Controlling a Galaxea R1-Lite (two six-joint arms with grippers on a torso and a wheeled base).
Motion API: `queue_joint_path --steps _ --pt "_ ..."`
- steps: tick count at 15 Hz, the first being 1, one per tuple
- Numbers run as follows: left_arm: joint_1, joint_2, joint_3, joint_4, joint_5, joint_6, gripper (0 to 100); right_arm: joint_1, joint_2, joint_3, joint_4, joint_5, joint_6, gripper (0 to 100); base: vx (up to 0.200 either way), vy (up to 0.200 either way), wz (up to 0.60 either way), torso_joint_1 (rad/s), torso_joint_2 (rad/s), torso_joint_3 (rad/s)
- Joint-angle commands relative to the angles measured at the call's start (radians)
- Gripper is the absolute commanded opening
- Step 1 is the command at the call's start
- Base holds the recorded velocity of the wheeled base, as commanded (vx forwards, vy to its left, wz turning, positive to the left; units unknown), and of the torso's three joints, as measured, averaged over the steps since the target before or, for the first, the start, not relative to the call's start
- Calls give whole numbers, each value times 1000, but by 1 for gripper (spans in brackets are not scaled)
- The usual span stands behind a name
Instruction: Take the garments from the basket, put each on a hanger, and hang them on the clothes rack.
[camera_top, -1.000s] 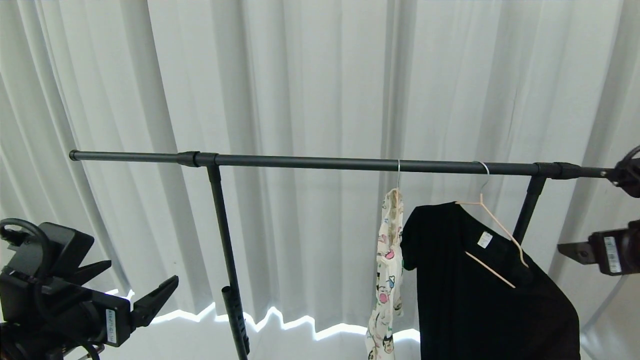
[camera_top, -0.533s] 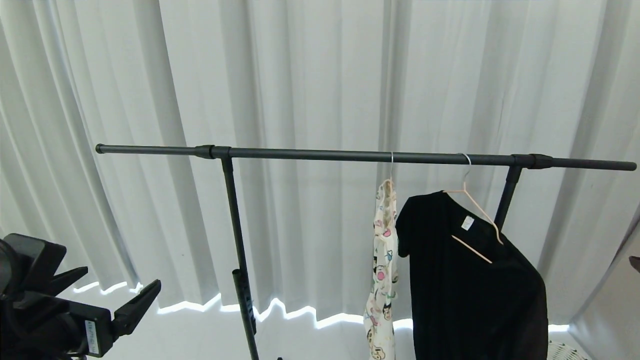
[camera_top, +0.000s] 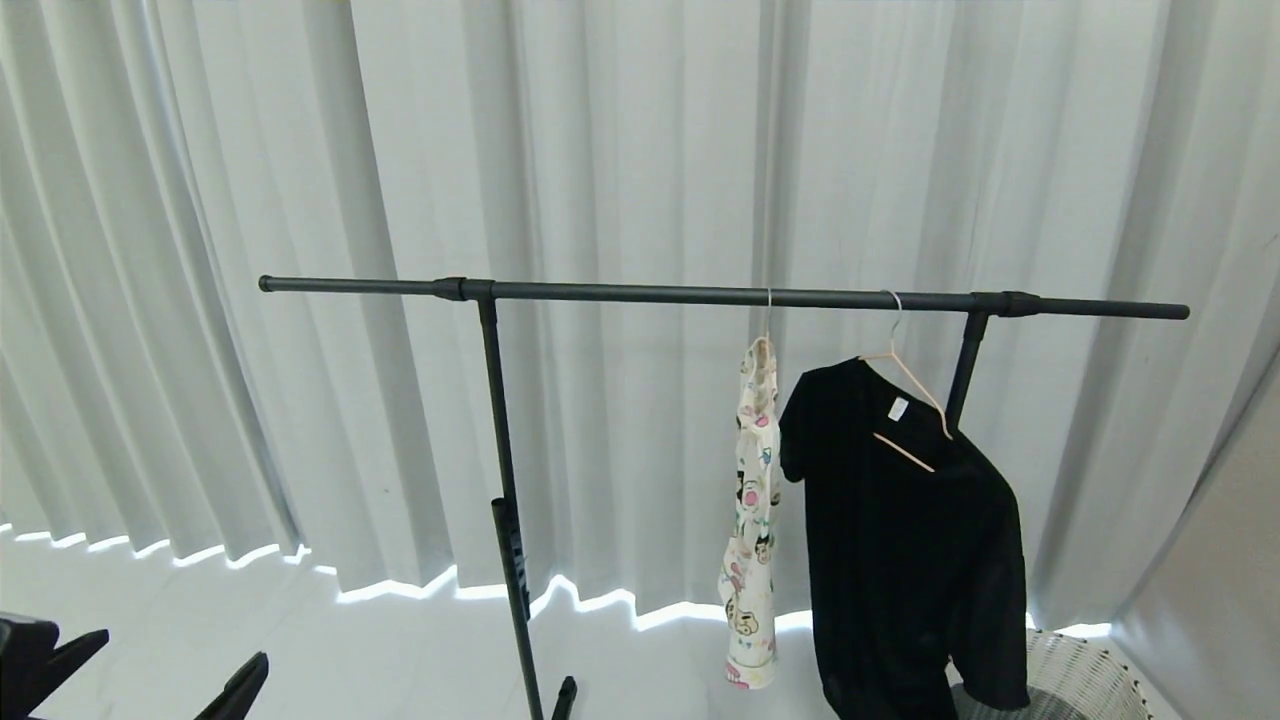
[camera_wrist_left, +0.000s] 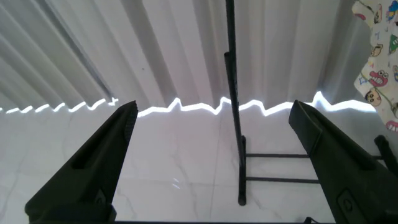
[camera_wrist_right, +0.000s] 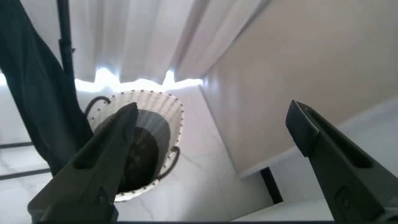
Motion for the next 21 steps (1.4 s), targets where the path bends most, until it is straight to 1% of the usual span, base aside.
queue_joint_path --steps 1,2,3,4,5,6,9,10,11,12,13,15,16,17,18,20,21 --pt "10 -185 26 118 24 0 100 -1 -47 56 -29 1 -1 100 0 0 0 0 0 0" --pt "17 -289 26 234 41 0 100 -1 -66 69 -29 1 -1 100 0 0 0 0 0 0" --pt "17 -427 26 368 57 12 100 -1 -87 86 -29 1 -1 100 0 0 0 0 0 0" --pt "13 -531 -7 462 71 34 100 -1 -104 102 -31 1 -1 100 0 0 0 0 0 0" --pt "24 -560 -20 481 91 34 100 -1 -125 115 -31 1 -1 100 0 0 0 0 0 0" --pt "36 -579 -18 481 113 35 100 -1 -139 129 -31 1 2 100 0 0 0 0 0 0" --pt "82 -636 -20 481 168 44 100 -1 -207 189 -32 1 3 100 0 0 0 -177 404 211" --pt "122 -660 -20 481 188 46 100 -1 -248 221 -32 1 5 100 0 0 0 -232 510 271" --pt "155 -674 -20 481 189 52 100 -1 -282 250 -32 1 5 100 0 0 0 -237 515 276" --pt "191 -697 -20 481 188 67 100 -1 -332 289 -31 1 3 100 0 0 0 -227 515 286" --pt "205 -708 -20 481 189 75 100 -1 -392 333 -29 1 2 100 0 0 0 -227 510 286" --pt "205 -708 -20 481 194 75 100 -1 -541 422 -24 2 -12 100 0 0 0 -229 513 286" --pt "205 -708 -18 481 194 75 100 -1 -638 454 -20 4 -47 100 0 0 0 -212 510 315" --pt "205 -708 -18 481 194 74 100 -1 -748 454 52 7 -73 100 0 0 0 -139 305 173" --pt "205 -709 -18 481 195 69 100 1 -779 438 103 7 -73 100 0 0 0 -90 183 100" --pt "205 -709 -17 481 194 60 100 1 -862 435 106 7 -63 100 0 0 0 -36 90 49" --pt "205 -709 -17 481 194 57 100 2 -863 436 104 4 -49 100 0 0 0 0 0 0"
